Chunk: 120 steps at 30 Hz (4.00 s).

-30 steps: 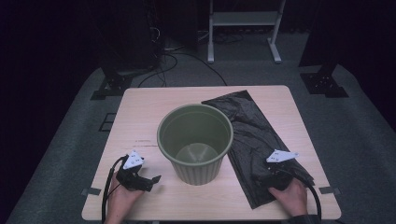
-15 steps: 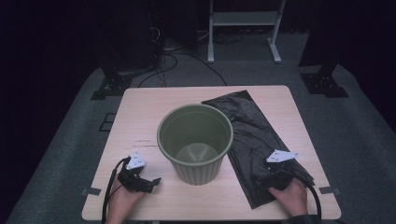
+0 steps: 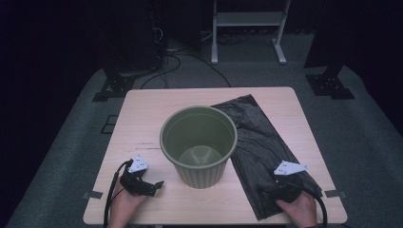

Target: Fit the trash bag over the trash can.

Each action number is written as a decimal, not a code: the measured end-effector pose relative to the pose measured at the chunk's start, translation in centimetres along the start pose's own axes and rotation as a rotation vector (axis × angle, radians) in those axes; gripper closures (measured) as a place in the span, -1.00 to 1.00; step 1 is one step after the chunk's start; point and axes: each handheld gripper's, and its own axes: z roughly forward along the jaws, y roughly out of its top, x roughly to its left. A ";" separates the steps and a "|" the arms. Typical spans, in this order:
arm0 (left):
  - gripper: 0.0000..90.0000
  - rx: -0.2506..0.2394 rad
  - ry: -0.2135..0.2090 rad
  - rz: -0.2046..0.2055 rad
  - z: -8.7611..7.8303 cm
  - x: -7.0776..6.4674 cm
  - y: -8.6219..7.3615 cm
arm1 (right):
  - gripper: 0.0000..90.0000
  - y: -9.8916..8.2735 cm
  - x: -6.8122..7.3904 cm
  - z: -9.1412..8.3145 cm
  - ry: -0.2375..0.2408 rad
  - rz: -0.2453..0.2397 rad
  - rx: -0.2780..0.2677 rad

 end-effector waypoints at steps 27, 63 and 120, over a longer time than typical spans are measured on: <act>-1.00 0.000 0.001 -0.001 0.0 0.0 0.0 | -0.82 4.2 -2.4 -1.4 -0.008 0.000 0.004; -1.00 0.003 -0.011 0.012 0.0 0.0 0.0 | -1.00 4.5 -8.6 3.7 0.021 0.133 0.088; -1.00 0.002 -0.022 0.024 0.0 -0.1 0.0 | -0.16 10.2 -0.6 9.8 0.046 -0.049 0.061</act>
